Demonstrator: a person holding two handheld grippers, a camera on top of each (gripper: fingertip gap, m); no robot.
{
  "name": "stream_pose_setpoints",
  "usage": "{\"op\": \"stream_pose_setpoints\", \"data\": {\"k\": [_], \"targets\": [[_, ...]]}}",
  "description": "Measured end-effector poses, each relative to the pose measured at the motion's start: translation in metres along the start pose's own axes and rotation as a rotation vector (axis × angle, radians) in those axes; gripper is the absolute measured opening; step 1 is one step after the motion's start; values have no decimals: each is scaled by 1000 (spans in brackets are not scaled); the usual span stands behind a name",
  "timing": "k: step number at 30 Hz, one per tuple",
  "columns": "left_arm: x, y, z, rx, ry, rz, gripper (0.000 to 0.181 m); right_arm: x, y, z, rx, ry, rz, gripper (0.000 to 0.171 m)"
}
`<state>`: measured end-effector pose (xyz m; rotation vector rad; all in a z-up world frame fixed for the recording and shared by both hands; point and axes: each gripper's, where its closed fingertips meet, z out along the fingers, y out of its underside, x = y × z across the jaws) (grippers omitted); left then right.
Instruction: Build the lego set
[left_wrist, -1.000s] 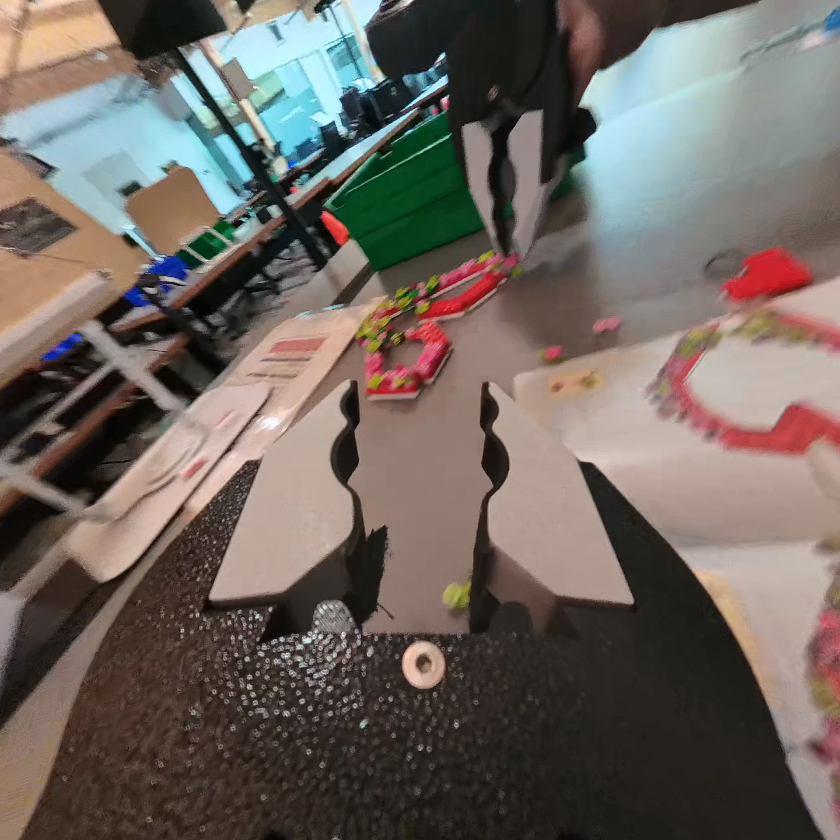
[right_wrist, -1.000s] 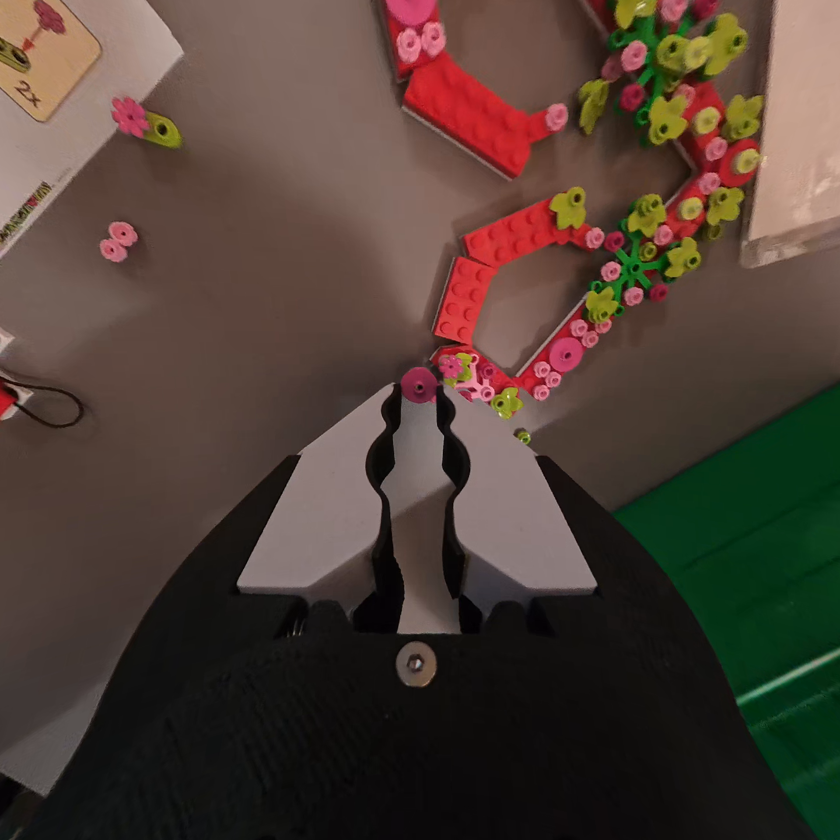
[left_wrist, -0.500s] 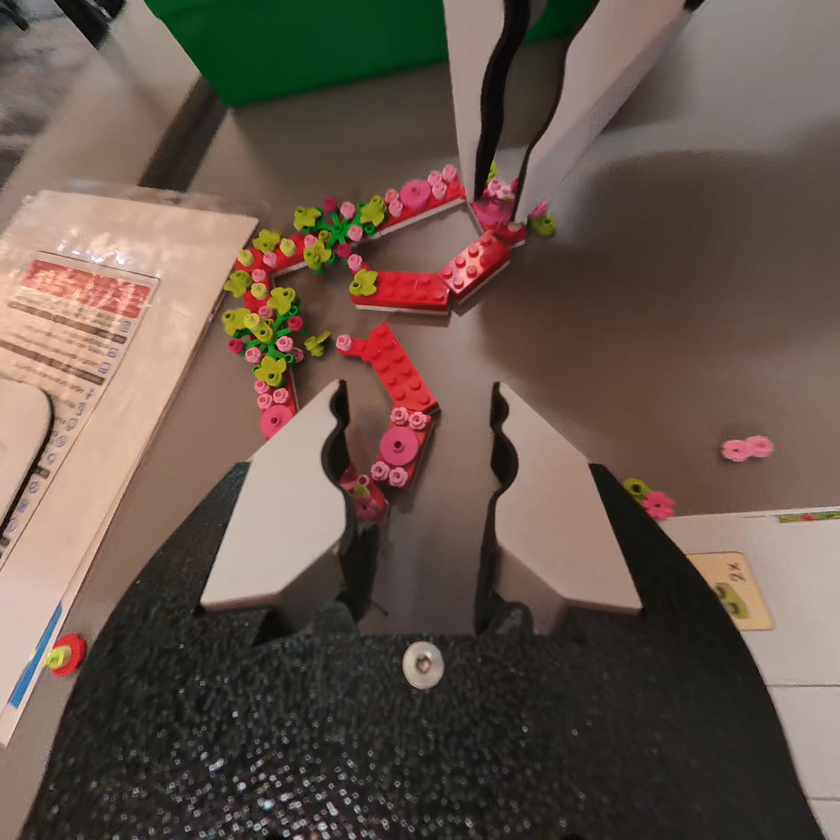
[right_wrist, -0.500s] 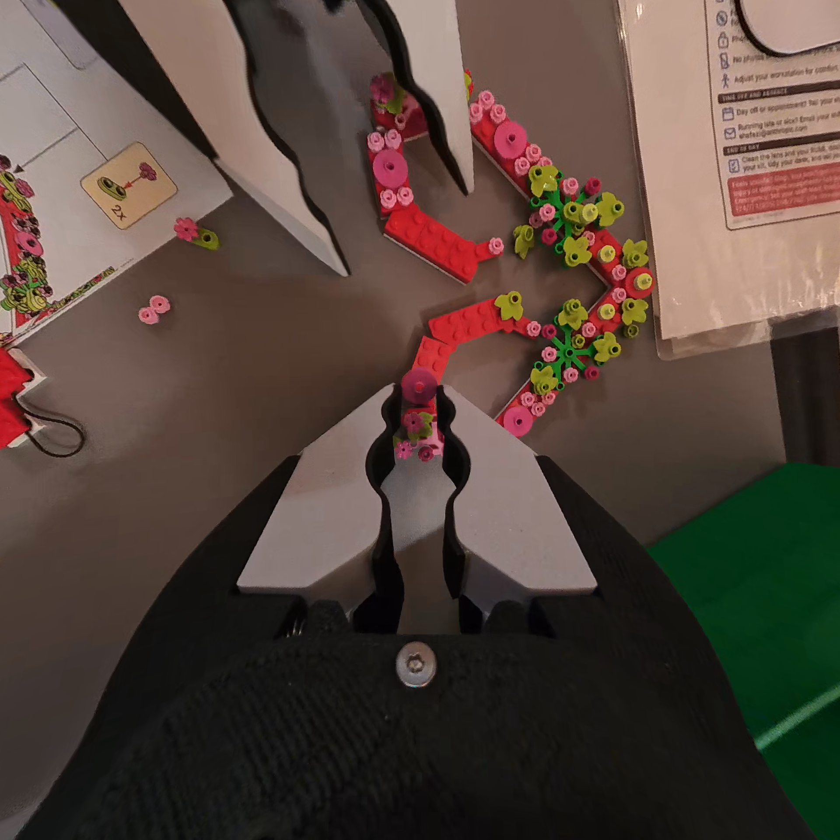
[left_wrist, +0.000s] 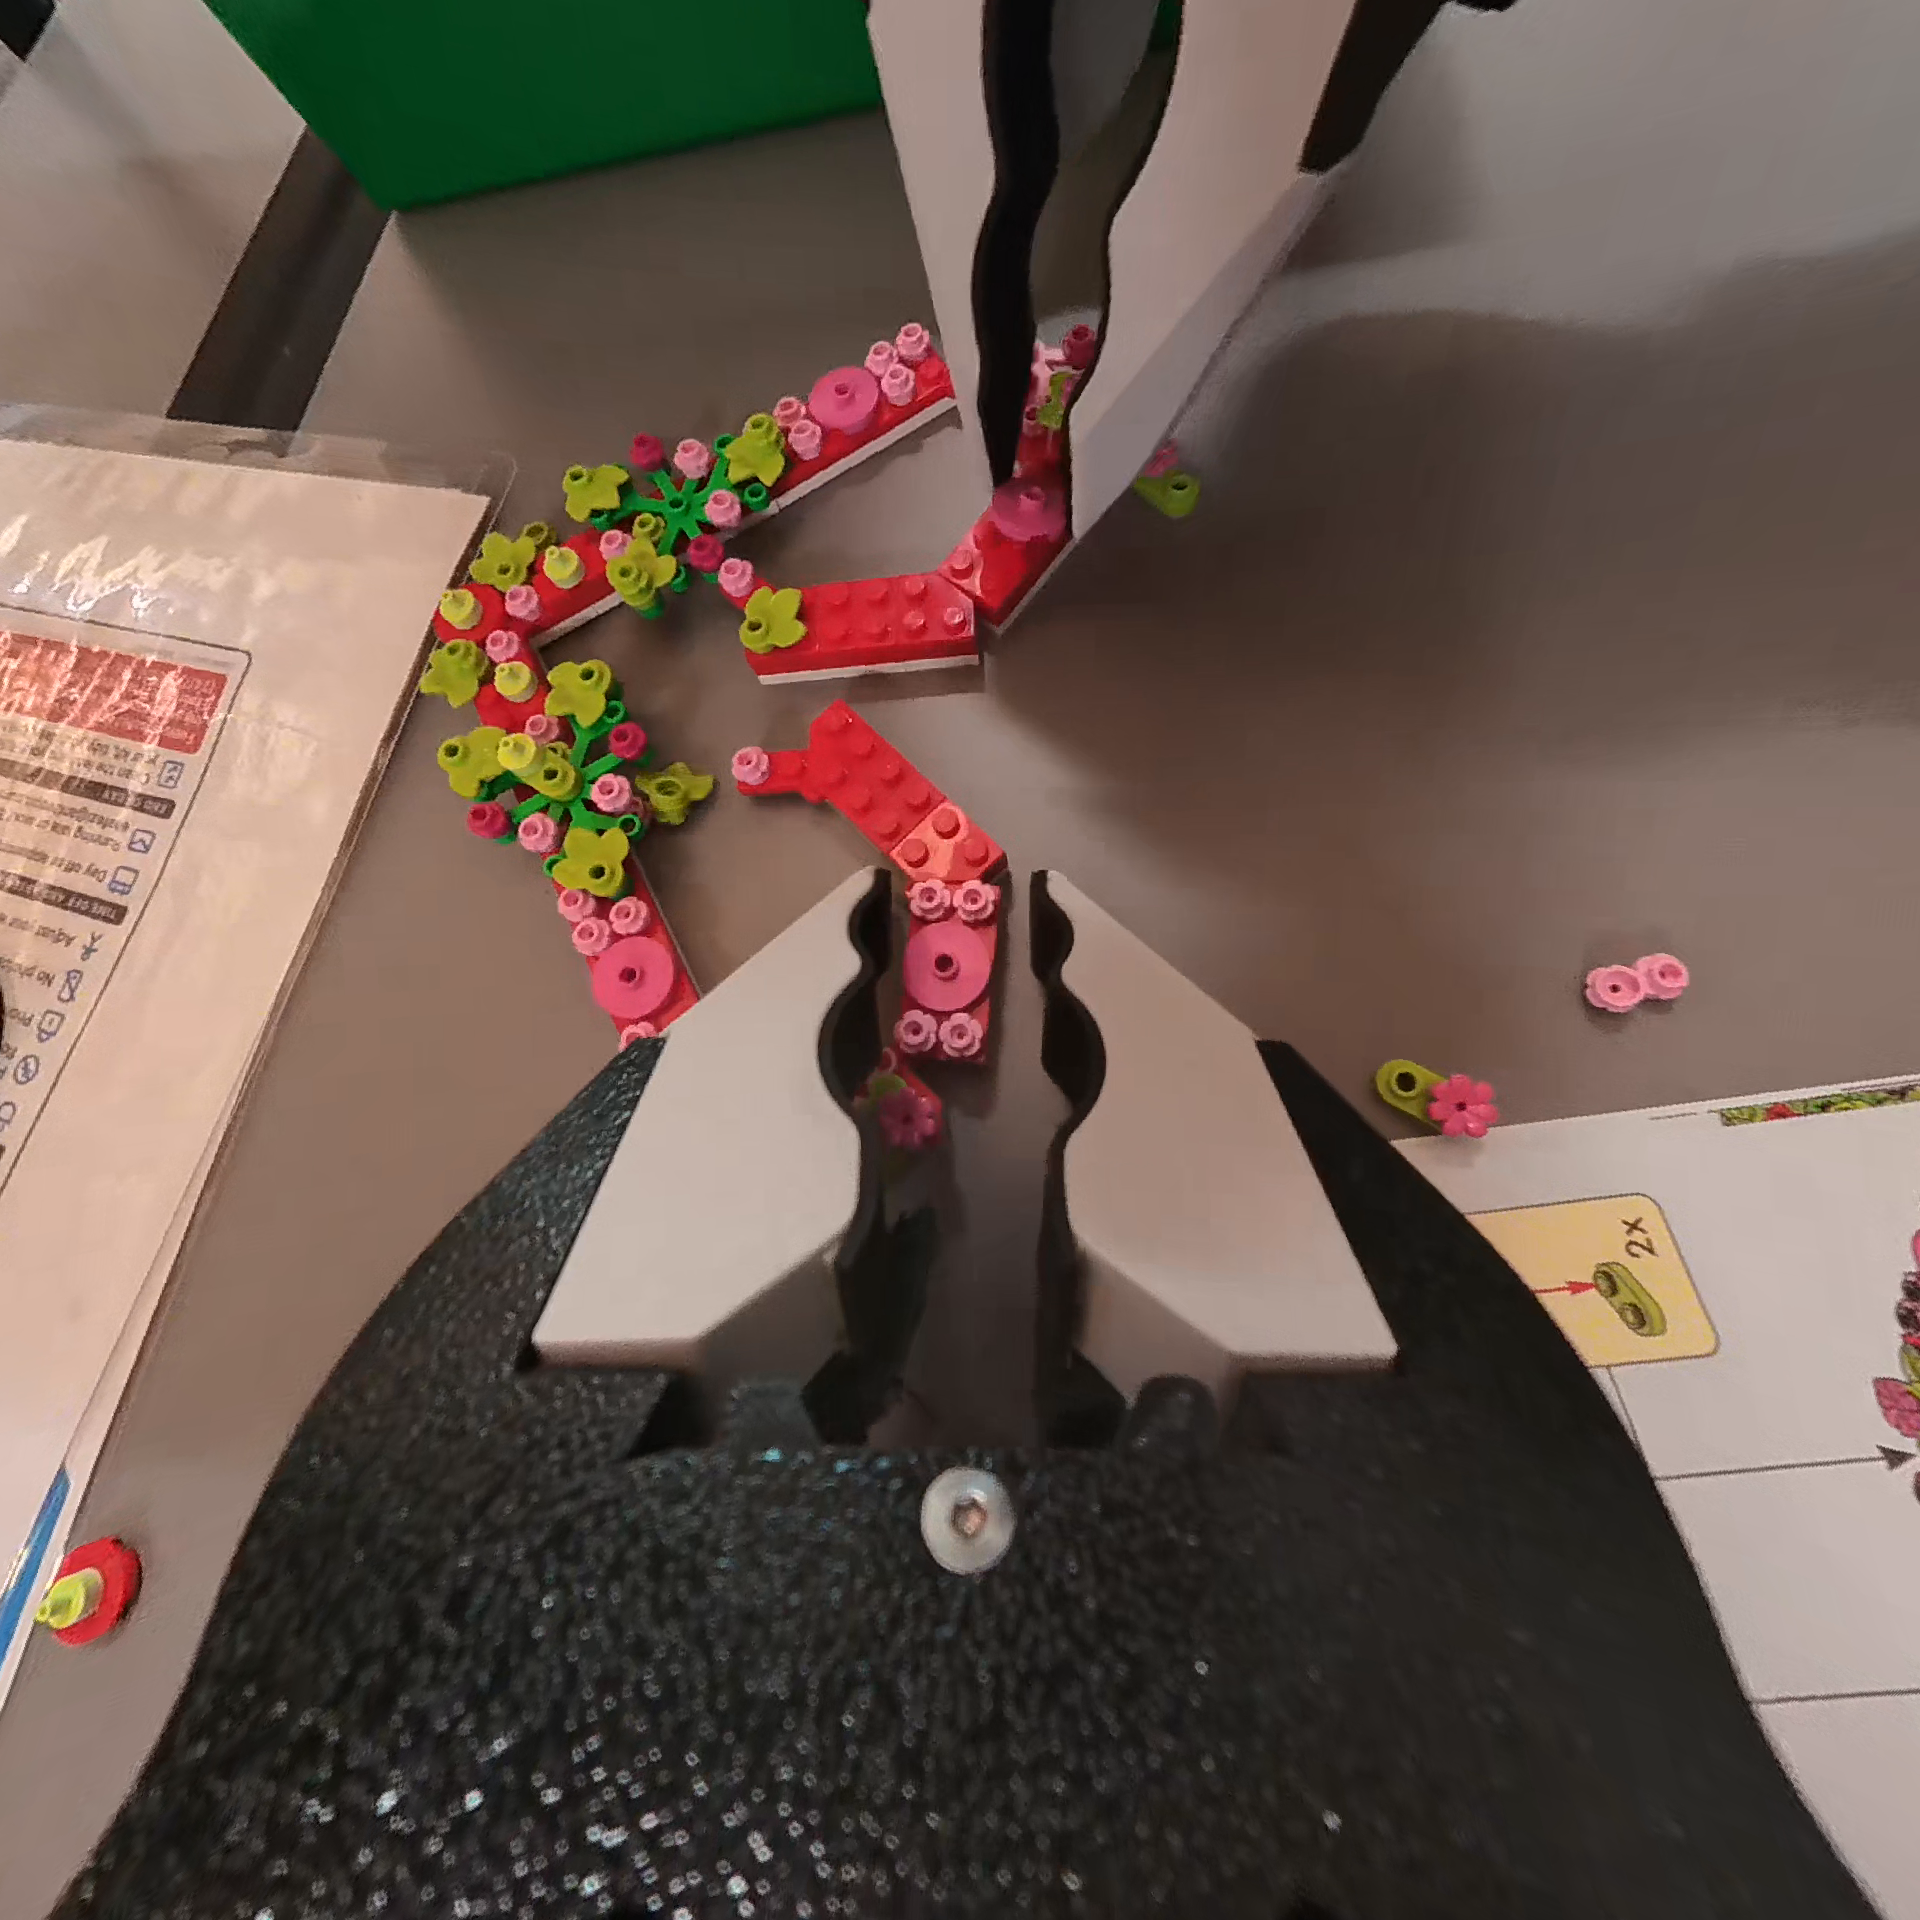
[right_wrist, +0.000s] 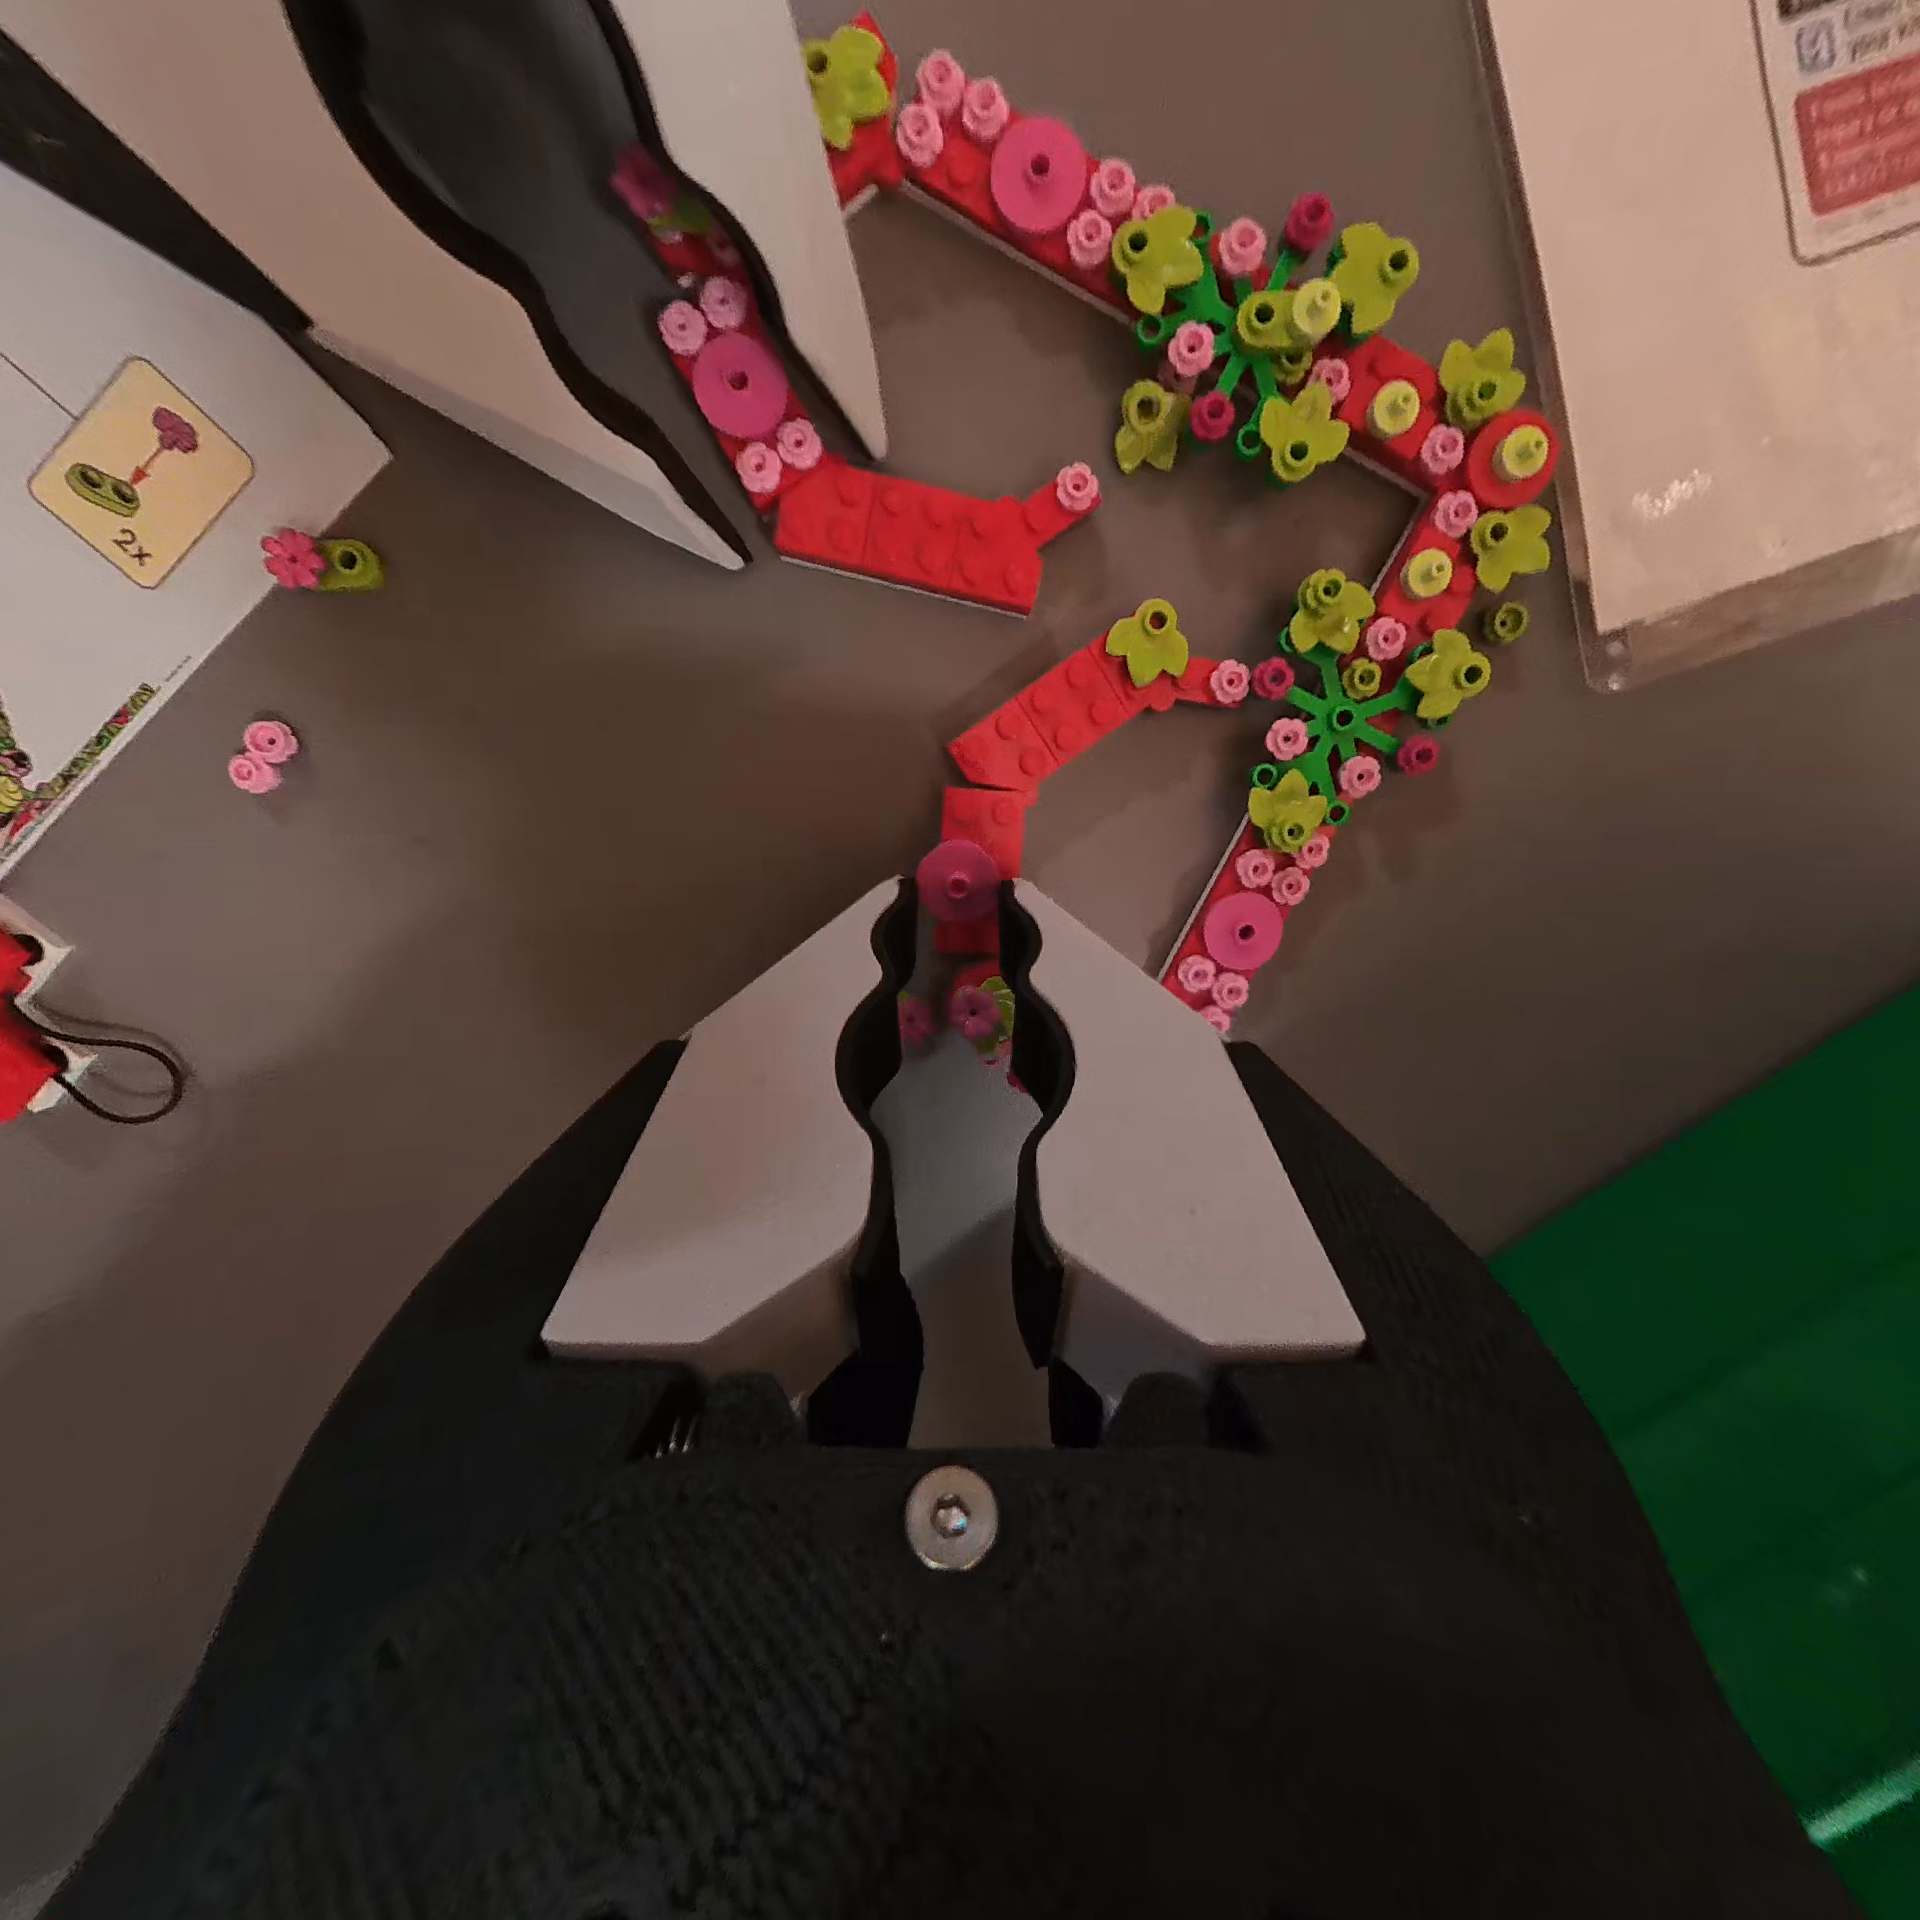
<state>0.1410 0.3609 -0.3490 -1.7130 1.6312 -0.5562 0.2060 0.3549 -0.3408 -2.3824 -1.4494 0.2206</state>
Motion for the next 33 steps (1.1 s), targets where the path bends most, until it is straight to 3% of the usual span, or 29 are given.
{"op": "stream_pose_setpoints", "data": {"k": [23, 33], "targets": [[3, 0, 1, 3, 3, 37, 18, 6, 4, 4, -140, 0, 10, 14], [3, -4, -4, 24, 35, -8, 36, 3, 0, 3, -94, 3, 1, 28]]}}
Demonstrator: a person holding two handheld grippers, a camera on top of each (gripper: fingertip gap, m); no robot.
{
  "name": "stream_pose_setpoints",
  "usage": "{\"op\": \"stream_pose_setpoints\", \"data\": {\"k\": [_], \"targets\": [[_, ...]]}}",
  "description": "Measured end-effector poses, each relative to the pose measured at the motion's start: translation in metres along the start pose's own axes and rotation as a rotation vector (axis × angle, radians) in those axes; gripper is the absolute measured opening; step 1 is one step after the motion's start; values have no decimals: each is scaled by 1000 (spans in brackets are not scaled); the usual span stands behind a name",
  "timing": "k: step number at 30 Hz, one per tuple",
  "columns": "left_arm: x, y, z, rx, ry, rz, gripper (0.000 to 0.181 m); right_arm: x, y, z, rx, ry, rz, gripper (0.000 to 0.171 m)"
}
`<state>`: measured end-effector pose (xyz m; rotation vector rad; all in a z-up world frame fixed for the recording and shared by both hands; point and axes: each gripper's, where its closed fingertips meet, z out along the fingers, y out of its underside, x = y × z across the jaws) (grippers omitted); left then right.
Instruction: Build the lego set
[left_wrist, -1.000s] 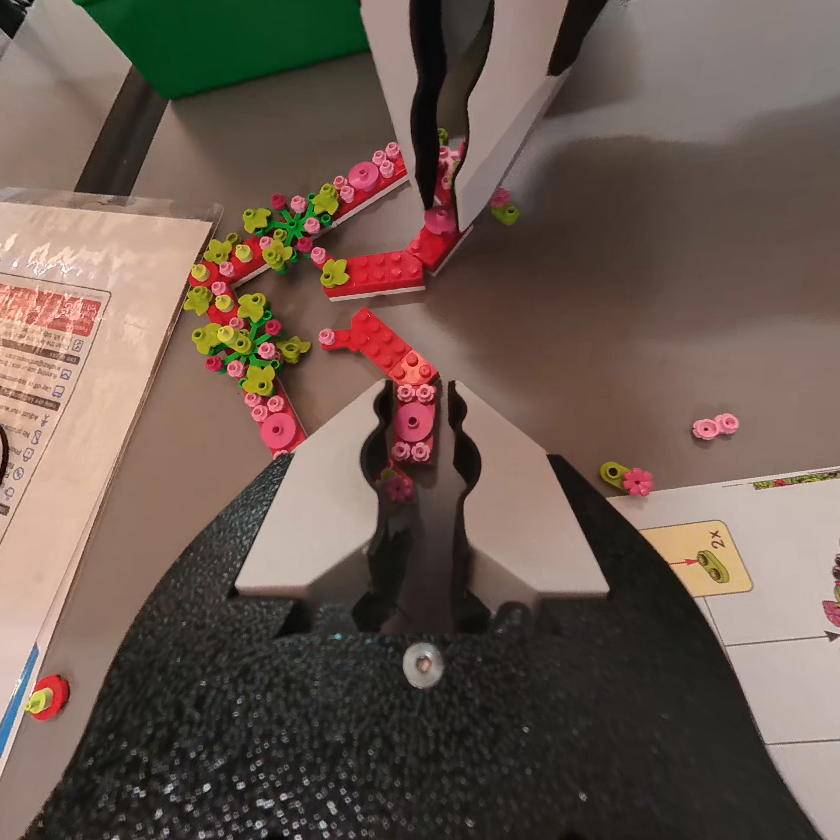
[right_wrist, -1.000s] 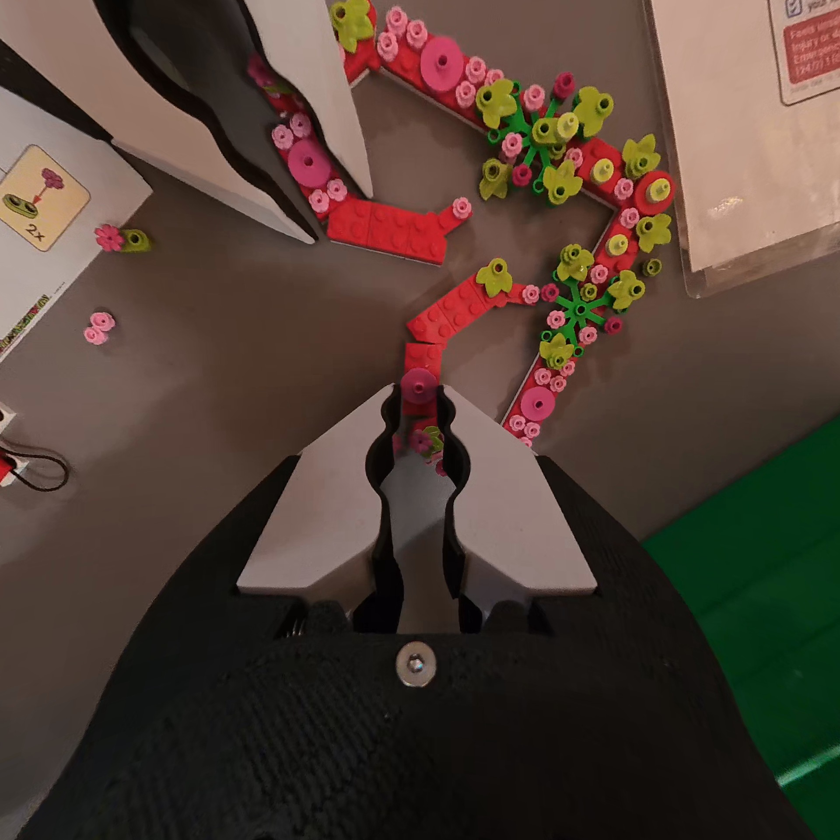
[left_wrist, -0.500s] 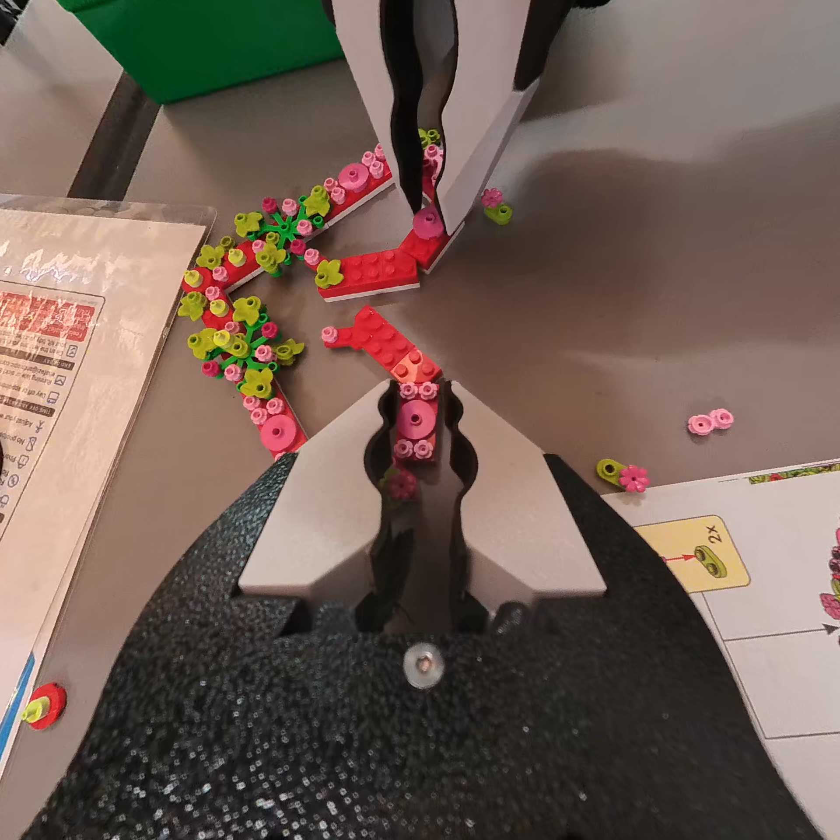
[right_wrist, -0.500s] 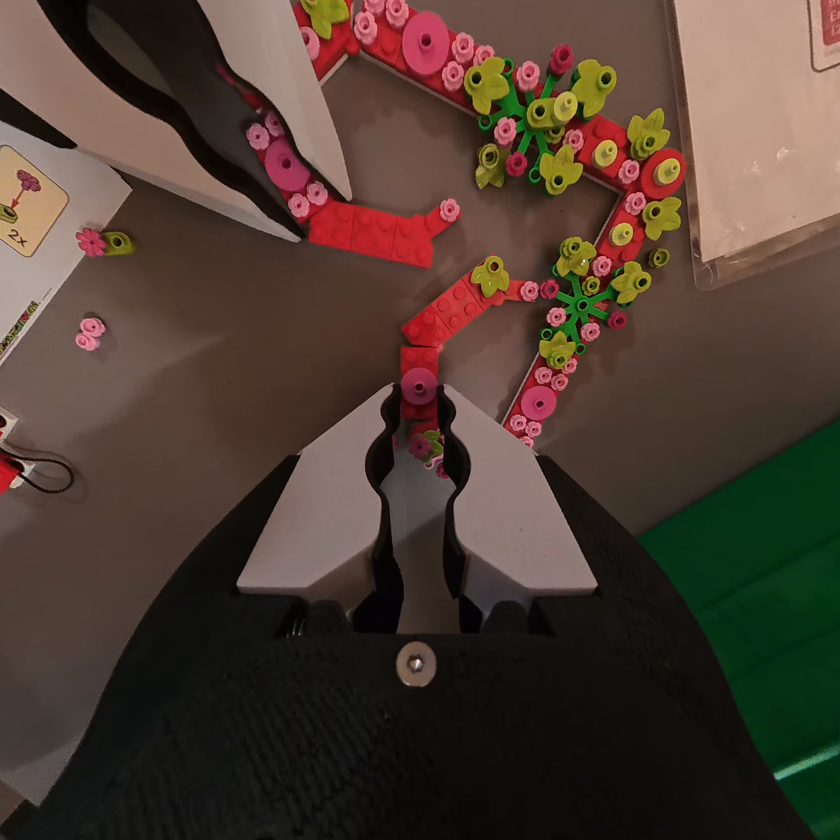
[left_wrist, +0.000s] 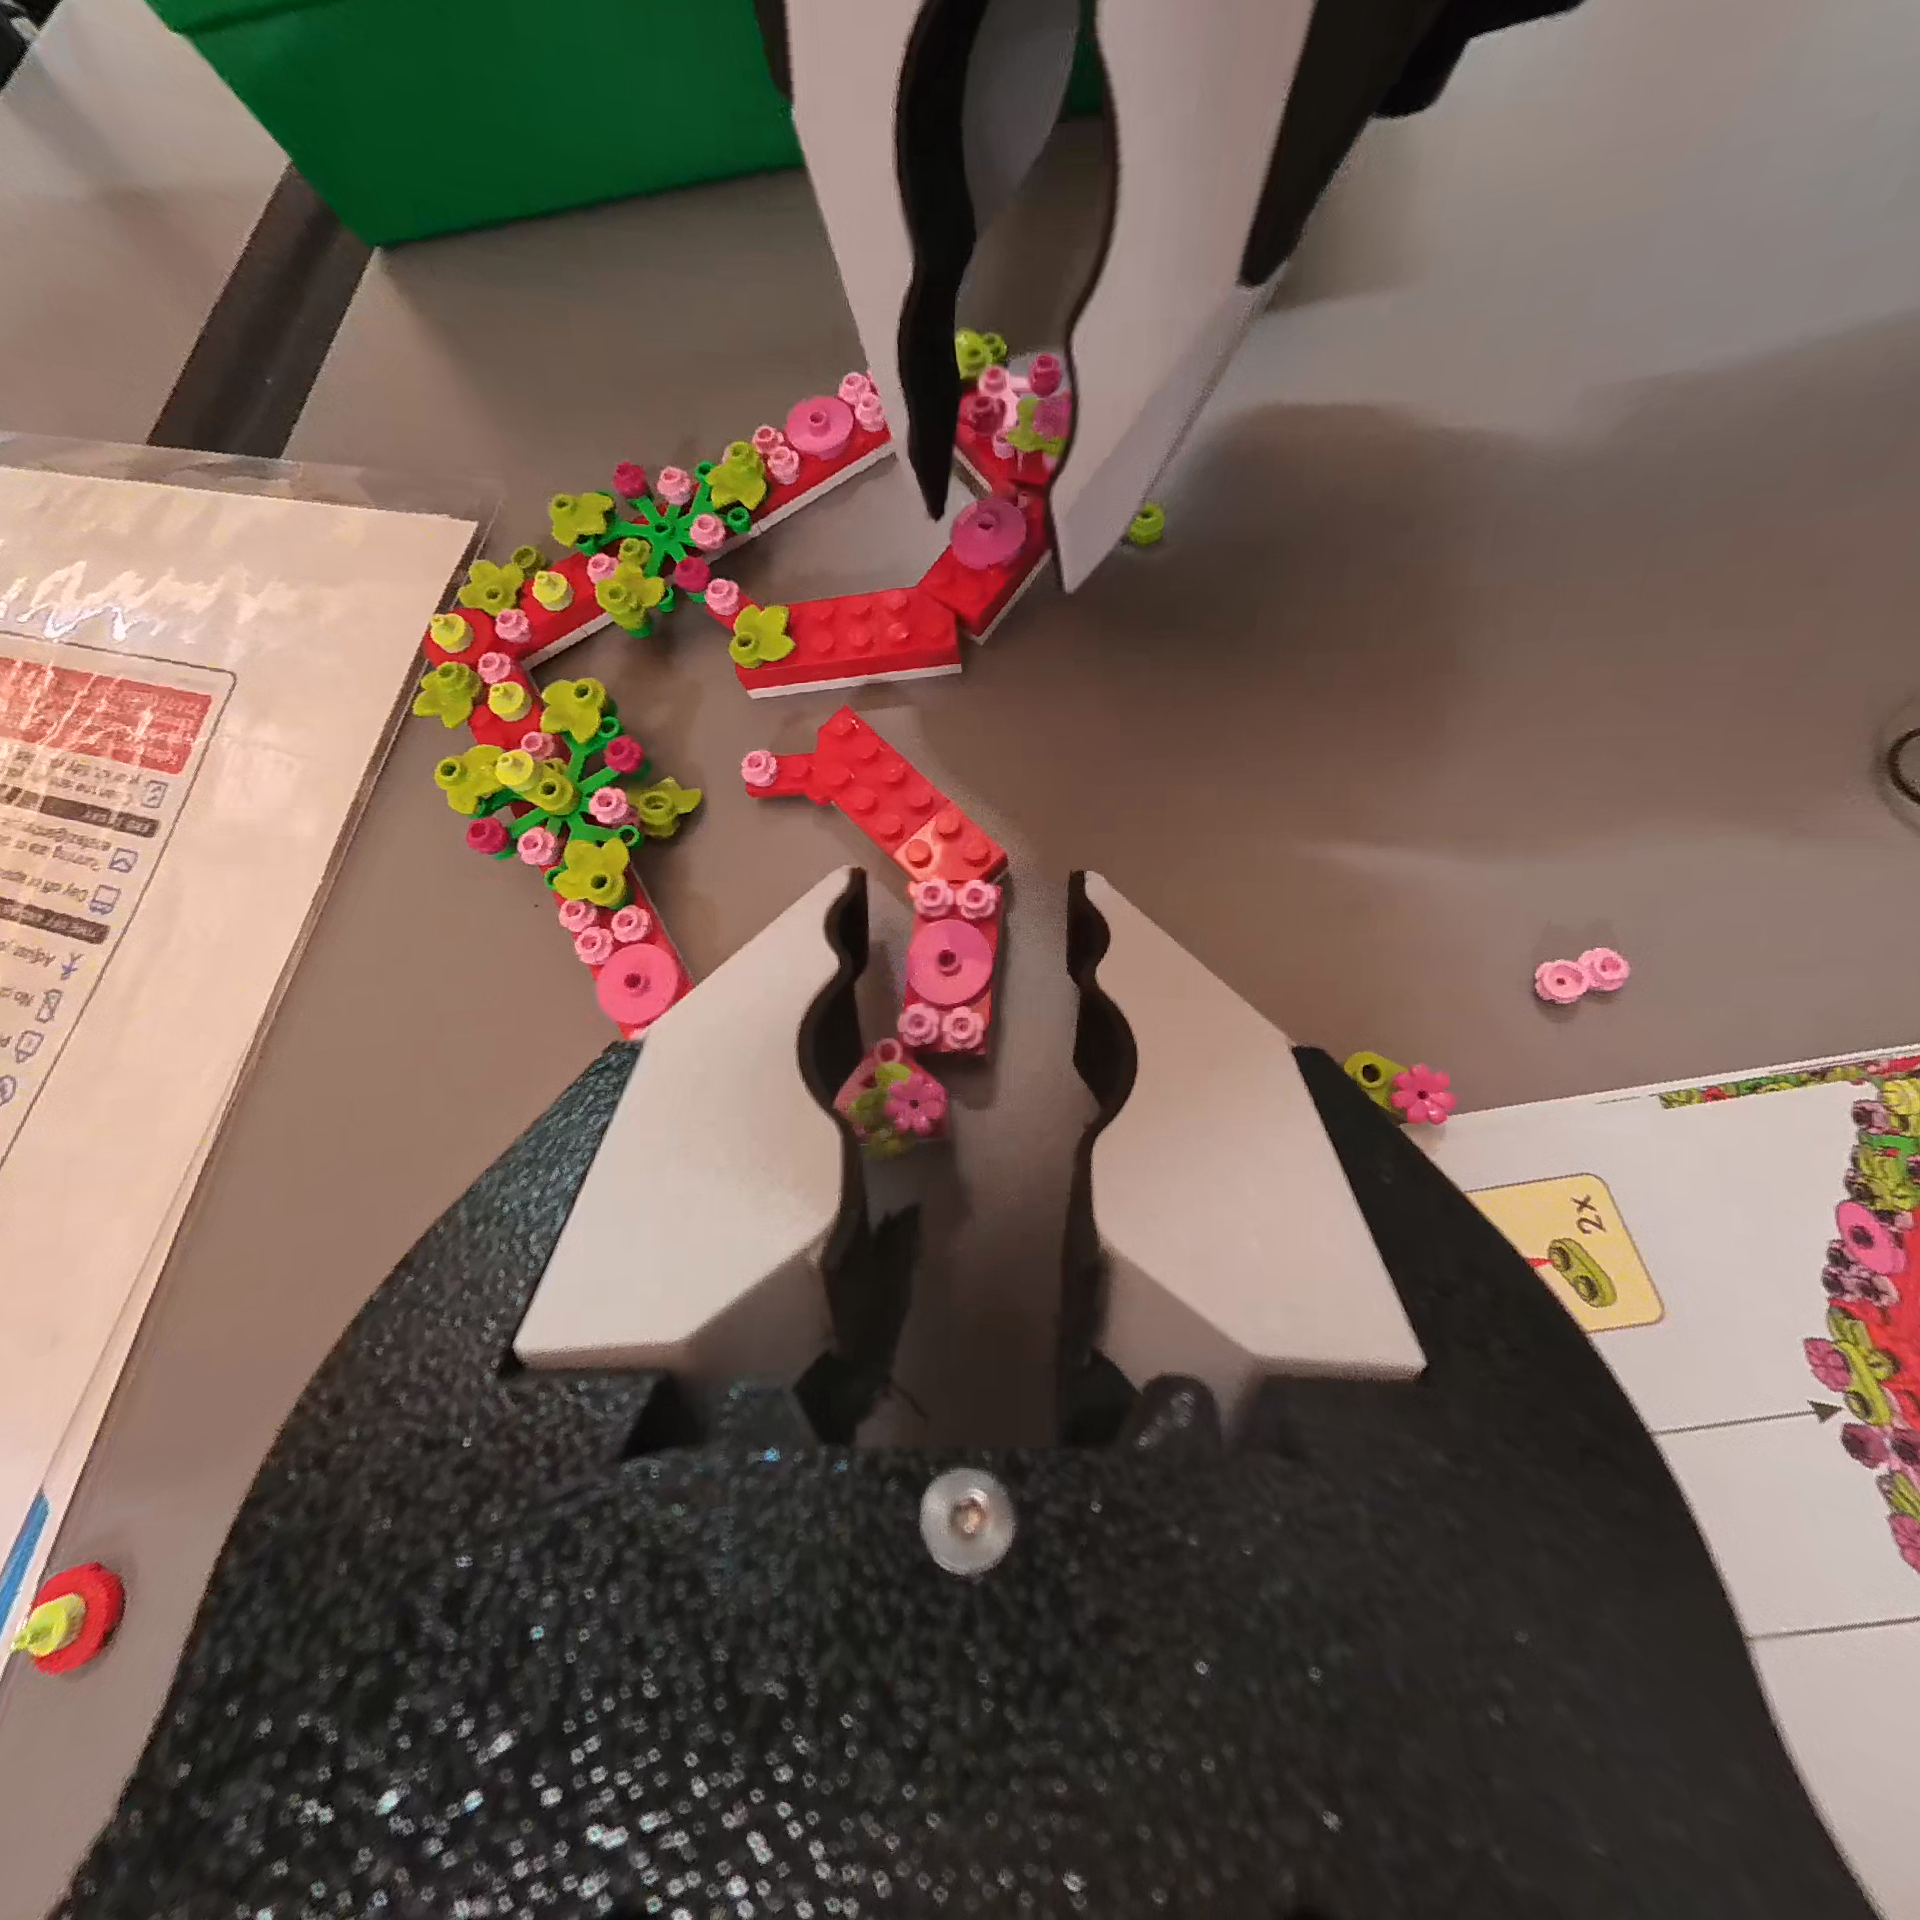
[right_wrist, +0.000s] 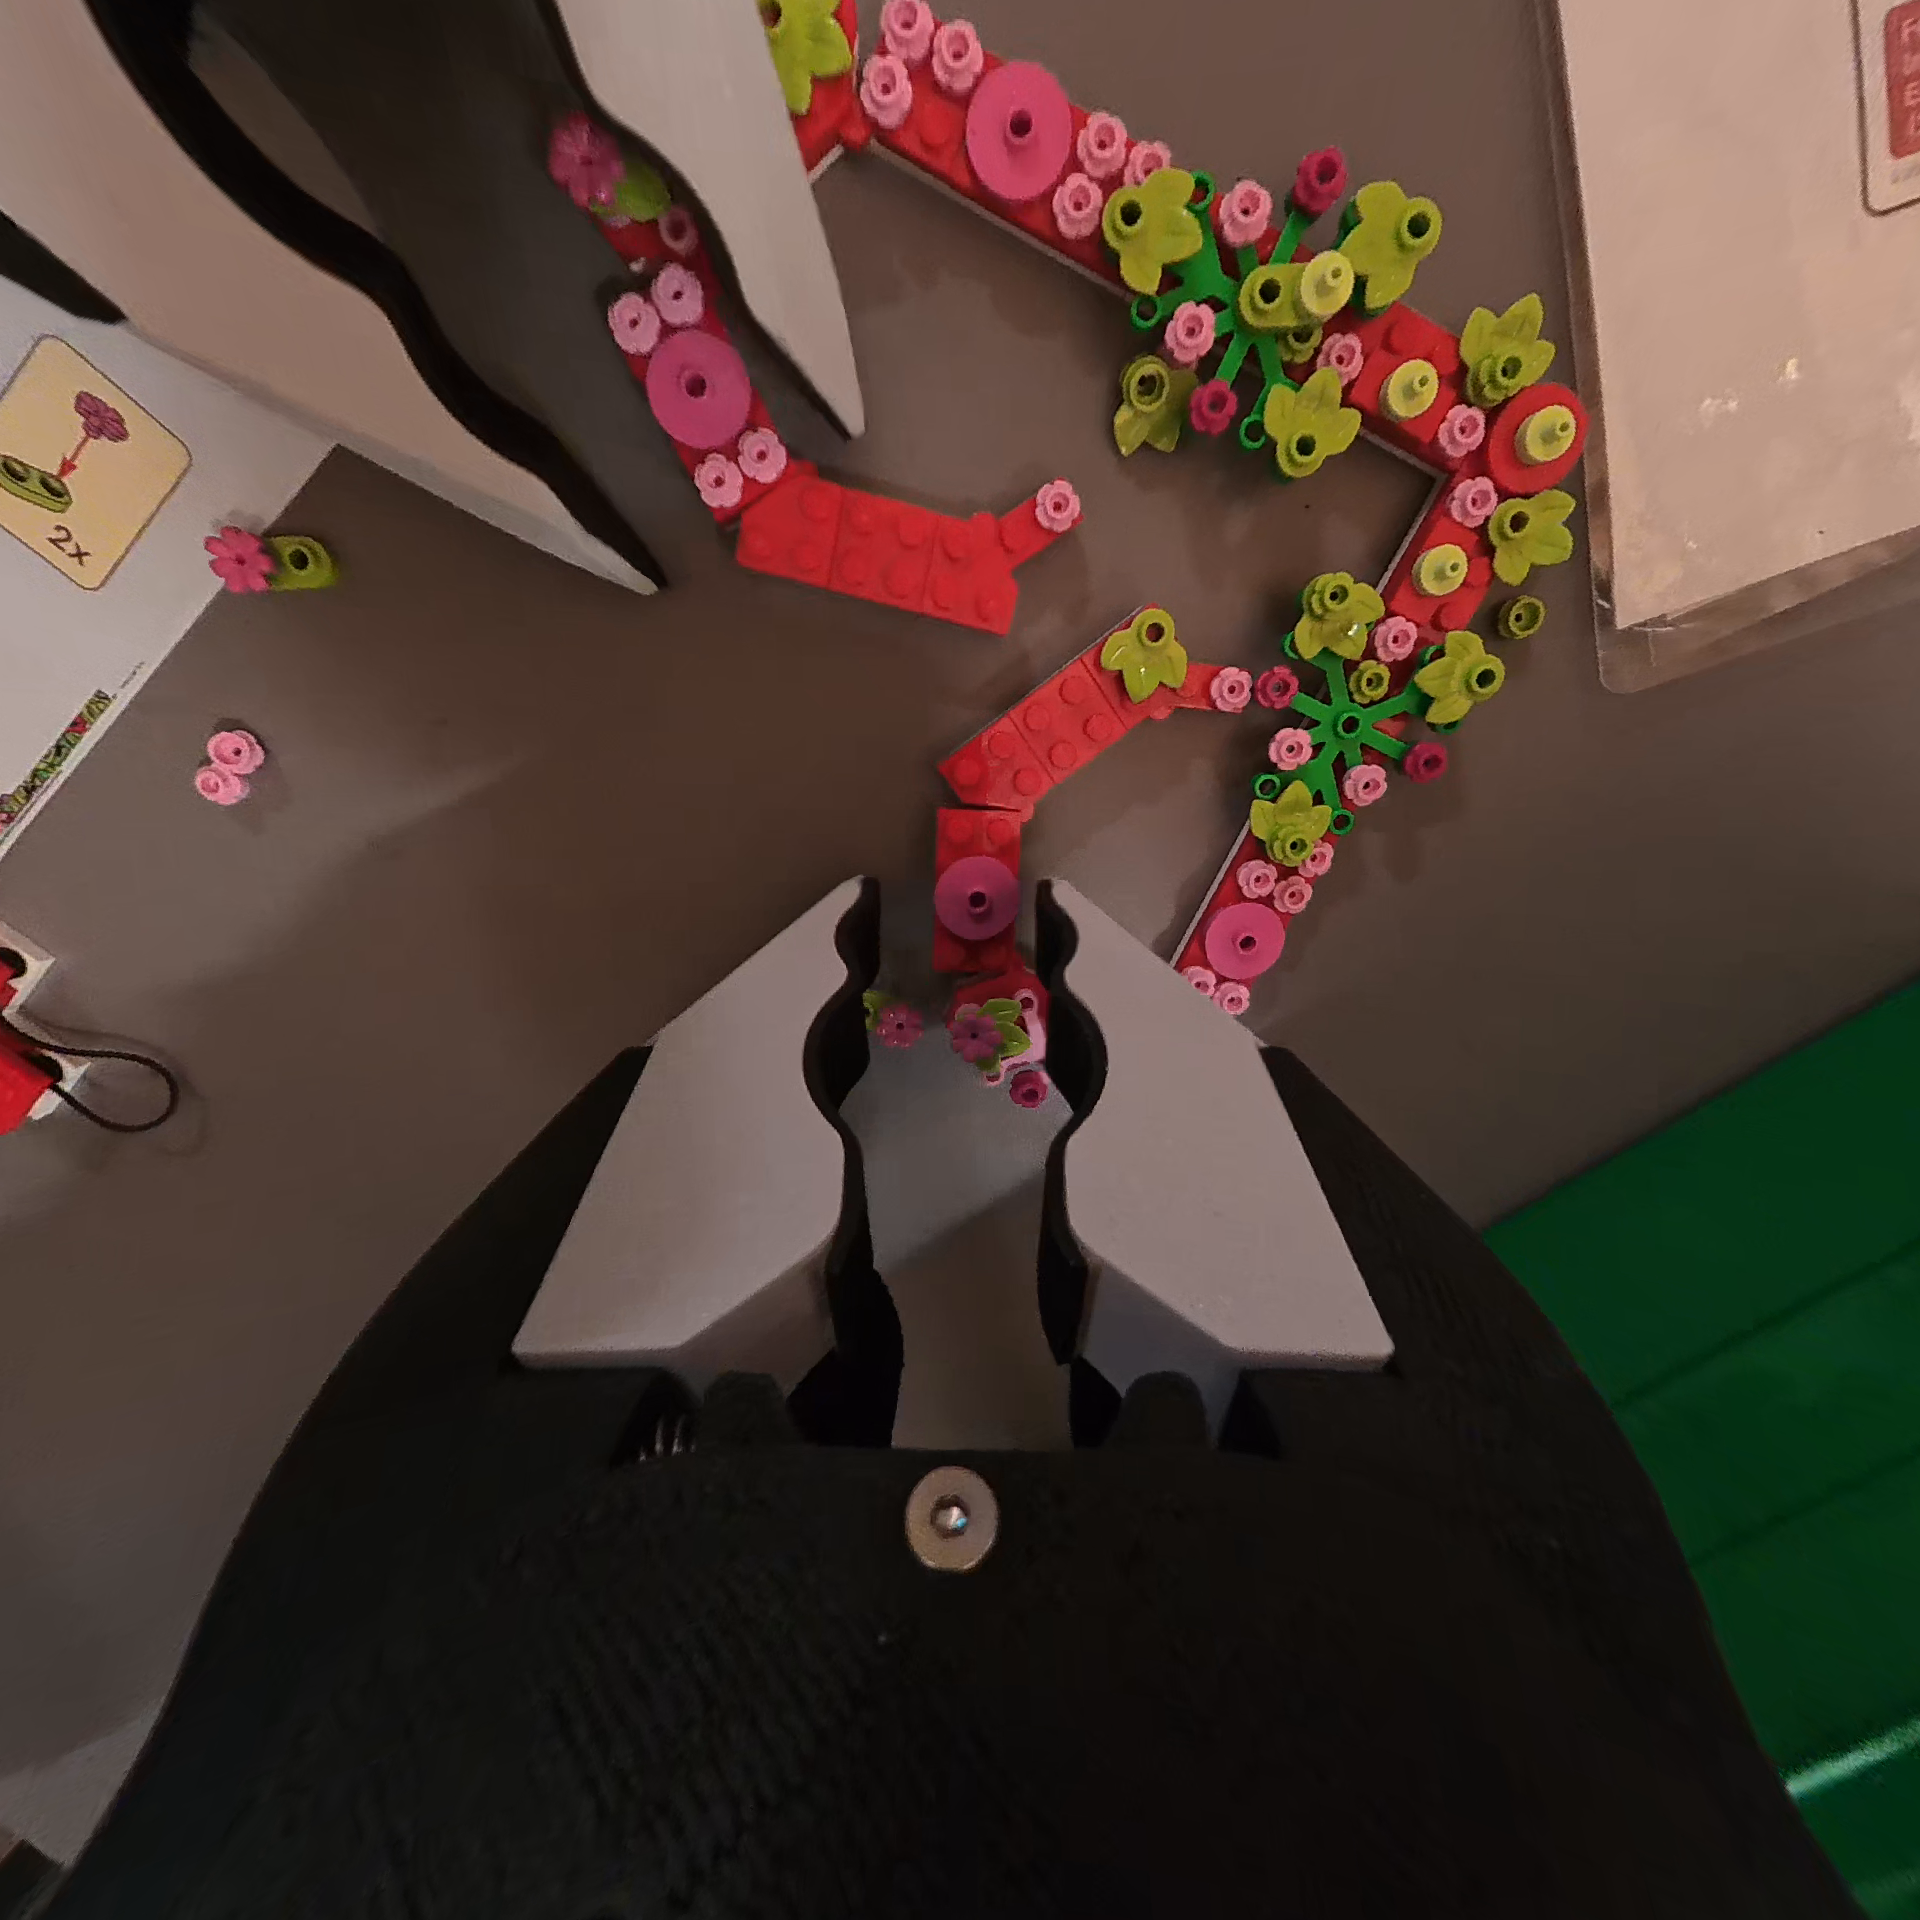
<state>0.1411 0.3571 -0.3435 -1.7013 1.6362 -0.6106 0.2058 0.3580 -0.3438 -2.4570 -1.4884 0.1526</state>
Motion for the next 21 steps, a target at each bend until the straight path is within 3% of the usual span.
{"op": "stream_pose_setpoints", "data": {"k": [5, 9, 15, 21], "targets": [[4, -14, -7, 85, 34, 12, 38, -1, -3, -12, 145, 124, -36, 40], [10, -25, -9, 124, 53, 111, 42, -1, -2, -18, 295, 327, -161, 58], [7, -48, 8, 122, 141, 249, 51, -5, 0, -19, 417, 568, -364, 55], [3, -47, 39, -34, 220, 441, 53, -5, -2, -23, 504, 691, -447, 54]]}}
